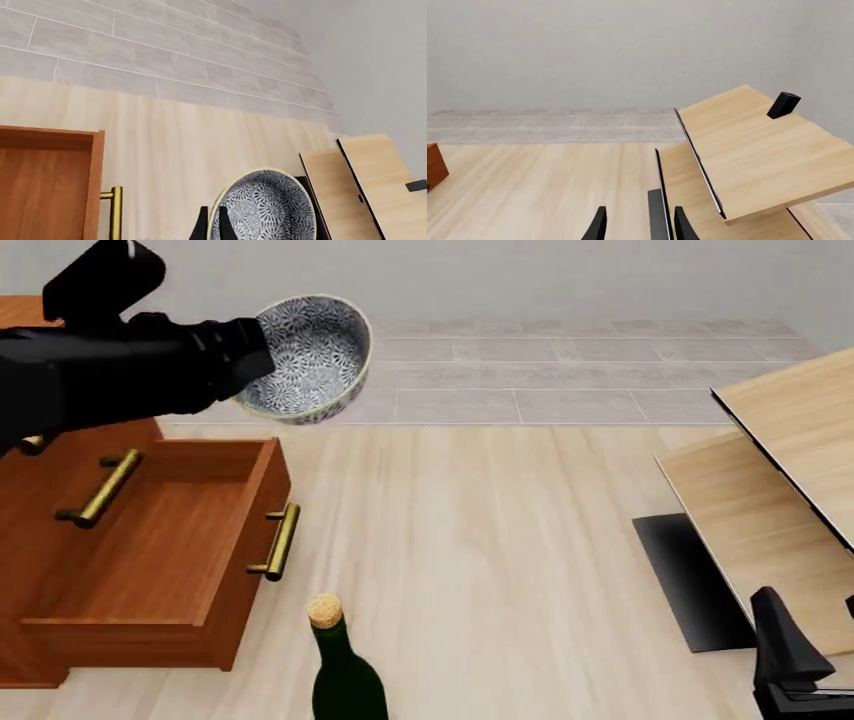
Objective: Put the bowl on top of the cabinet.
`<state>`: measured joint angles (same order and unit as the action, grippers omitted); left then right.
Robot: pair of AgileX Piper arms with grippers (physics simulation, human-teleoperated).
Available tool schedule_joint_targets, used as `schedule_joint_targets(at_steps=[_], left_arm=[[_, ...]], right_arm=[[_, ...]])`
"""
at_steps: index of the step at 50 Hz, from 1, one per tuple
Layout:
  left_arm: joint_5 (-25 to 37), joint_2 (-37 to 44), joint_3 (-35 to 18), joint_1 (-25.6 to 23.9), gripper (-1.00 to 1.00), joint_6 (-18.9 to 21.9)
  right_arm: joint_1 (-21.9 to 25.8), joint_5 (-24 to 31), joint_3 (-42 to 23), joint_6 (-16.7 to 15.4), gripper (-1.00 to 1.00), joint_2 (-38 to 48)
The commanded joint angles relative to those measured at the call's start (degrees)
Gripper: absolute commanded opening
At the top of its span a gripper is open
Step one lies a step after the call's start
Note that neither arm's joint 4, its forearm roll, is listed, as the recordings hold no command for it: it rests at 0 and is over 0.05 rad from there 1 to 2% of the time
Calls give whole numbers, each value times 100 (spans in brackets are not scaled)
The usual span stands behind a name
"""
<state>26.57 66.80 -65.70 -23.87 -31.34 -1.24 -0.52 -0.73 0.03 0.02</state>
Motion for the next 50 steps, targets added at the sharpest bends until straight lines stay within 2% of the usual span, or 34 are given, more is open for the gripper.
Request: schedule_joint_targets(at_steps=[1, 2, 3, 8, 13, 14, 17, 22, 23, 26, 27, 30, 32, 33, 35, 36, 37, 42, 44, 46, 47, 49, 50], left_arm=[[941, 104, -867, 276, -100, 19], [1070, 101, -1051, 260, -100, 128], [1242, 177, -1200, 461, -100, 204], [1581, 239, -1606, 592, -100, 183], [1943, 362, -1848, 791, -100, -263], [2049, 399, -2046, 858, -100, -115], [2170, 441, -2177, 989, -100, -136], [2538, 624, -2592, 1388, -100, -93], [2598, 627, -2583, 1472, -100, -232], [2744, 629, -2745, 1669, -100, -317], [2867, 700, -2886, 1848, -100, -192], [3007, 763, -3062, 2047, -100, -151], [3127, 805, -3067, 2111, -100, -255], [3203, 842, -3161, 2343, -100, -181], [3355, 919, -3310, 2469, -100, -182], [3454, 961, -3403, 2766, -100, -133], [3493, 995, -3437, 2559, -100, -269], [3721, 1113, -3531, 3125, -100, -250], [3817, 1188, -3736, 3276, -100, -140], [3826, 1185, -3746, 3147, -100, -268], [3982, 1248, -3810, 3633, -100, -201], [3972, 1228, -3796, 3704, -100, -288], [4021, 1300, -3996, 3588, -100, -167]], right_arm=[[-6, 18, -14, 14, 100, 0], [-7, -7, 10, 18, 100, 0], [-6, -19, 24, 18, 100, 0], [6, 10, 8, 13, 100, 1], [7, 47, -27, 15, 100, 1], [4, 31, -13, 17, 100, 1], [0, -2, 18, 23, 100, 0], [2, -11, 26, 27, 100, 0], [0, -20, 31, 28, 100, 0], [-4, 2, 5, 30, 100, 0], [-4, -9, 15, 27, 100, 0], [-3, -20, 26, 20, 100, 0], [-4, 0, 2, 15, 100, 0], [-4, -1, 1, 14, 100, 0], [0, -1, 2, 12, 100, 0], [2, 9, -8, 11, 100, 0], [3, 10, -11, 10, 100, 0], [2, -18, 21, 0, 100, 0], [-3, -1, -1, 0, 100, 0], [-5, -19, 15, 1, 100, 0], [-4, -29, 26, -2, 100, 0], [-2, -29, 27, -5, 100, 0], [-2, -29, 27, -5, 100, 0]])
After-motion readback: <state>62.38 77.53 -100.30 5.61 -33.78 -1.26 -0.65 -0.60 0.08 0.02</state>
